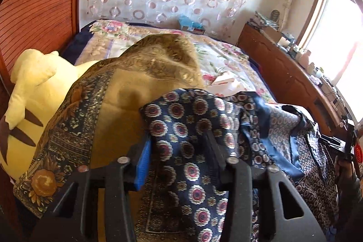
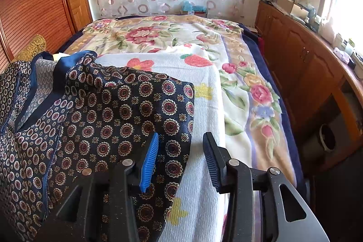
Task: Fold small clothes
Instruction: 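Grasp the shirt edge with the left tool while the right tool grasps the folded edge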
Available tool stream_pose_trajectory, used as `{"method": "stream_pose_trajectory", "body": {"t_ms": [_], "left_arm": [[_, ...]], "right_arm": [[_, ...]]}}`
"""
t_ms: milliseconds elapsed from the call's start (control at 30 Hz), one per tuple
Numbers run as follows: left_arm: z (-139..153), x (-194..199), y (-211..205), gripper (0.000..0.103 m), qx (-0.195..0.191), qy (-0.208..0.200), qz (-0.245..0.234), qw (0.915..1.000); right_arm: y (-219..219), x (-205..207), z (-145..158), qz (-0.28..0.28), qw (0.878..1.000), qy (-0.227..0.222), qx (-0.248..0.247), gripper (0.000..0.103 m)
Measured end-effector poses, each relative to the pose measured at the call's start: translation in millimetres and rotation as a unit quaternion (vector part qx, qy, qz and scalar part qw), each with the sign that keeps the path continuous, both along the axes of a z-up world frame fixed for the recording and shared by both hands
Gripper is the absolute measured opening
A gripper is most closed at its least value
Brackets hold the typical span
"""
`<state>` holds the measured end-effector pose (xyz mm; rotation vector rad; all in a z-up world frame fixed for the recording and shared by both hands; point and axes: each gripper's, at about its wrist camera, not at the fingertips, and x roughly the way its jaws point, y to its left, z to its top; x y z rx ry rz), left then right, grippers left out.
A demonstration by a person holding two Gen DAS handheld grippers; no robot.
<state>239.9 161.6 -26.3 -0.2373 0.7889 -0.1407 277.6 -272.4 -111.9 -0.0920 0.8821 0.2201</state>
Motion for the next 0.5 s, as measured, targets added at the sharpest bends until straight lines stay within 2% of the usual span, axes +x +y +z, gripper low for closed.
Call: {"method": "stream_pose_trajectory", "body": {"t_ms": [100, 233, 300, 367, 400, 433, 467, 500], "left_arm": [[4.3, -2.4, -4.3, 0.032, 0.005, -0.004, -0.006, 1.0], [6.5, -1.3, -6.0, 0.032, 0.01, 0.0, -0.005, 0.9999], [5.7, -0.8, -6.7, 0.032, 0.014, 0.002, -0.007, 0.9999], [5.7, -1.0, -7.5, 0.031, 0.019, 0.001, -0.01, 0.9998], [7.0, -1.2, -9.2, 0.02, 0.019, -0.002, -0.015, 0.9997], [9.2, -2.6, -12.1, 0.013, 0.016, -0.005, -0.023, 0.9996], [11.0, -4.8, -12.8, 0.01, 0.012, -0.009, -0.028, 0.9995], [13.8, -7.9, -15.2, 0.005, 0.009, -0.014, -0.035, 0.9992]], "right_arm": [[-3.5, 6.0, 0.6, 0.008, 1.0, 0.006, 0.01, 0.042], [-17.1, 30.3, 1.9, -0.001, 0.998, 0.032, 0.062, 0.042], [-16.5, 40.5, 1.4, 0.001, 0.997, 0.038, 0.06, 0.041], [-12.7, 46.8, 1.4, 0.009, 0.998, 0.04, 0.057, 0.035], [-9.6, 49.1, 1.0, 0.015, 0.997, 0.041, 0.056, 0.027], [-7.2, 50.6, 0.9, 0.02, 0.997, 0.043, 0.057, 0.014], [-4.1, 52.2, 0.6, 0.027, 0.997, 0.045, 0.059, 0.007], [0.4, 52.1, 0.3, 0.037, 0.996, 0.048, 0.058, 0.005]]}}
